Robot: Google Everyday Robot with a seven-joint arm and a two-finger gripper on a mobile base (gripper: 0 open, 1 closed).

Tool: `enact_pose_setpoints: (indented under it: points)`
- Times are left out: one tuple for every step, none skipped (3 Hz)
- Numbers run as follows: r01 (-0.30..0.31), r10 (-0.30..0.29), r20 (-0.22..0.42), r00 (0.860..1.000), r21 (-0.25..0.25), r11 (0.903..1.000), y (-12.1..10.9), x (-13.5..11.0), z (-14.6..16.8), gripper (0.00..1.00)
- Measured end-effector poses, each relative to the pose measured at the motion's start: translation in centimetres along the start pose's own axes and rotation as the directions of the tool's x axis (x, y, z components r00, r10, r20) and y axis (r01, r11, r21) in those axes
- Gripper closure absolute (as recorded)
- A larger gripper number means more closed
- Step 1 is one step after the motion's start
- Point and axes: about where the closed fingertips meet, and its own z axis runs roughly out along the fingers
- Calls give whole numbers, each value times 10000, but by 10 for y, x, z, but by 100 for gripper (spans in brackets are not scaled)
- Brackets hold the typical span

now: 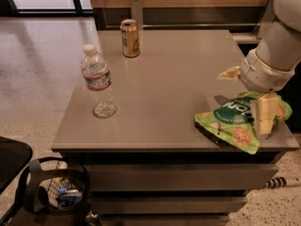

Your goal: Move green rice chip bag near orange can

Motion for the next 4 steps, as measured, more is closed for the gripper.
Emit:
enact_pose_setpoints:
  points:
    - [-497, 497, 102, 9987, 8, 9988, -5, 10, 14, 8]
    - [-891, 883, 278, 9957, 298, 9956, -11, 14, 24, 33]
    - [-858, 851, 270, 9960, 282, 9959, -11, 14, 24, 55]
    - [-850, 843, 273, 9961, 282, 9960, -11, 13, 25, 86]
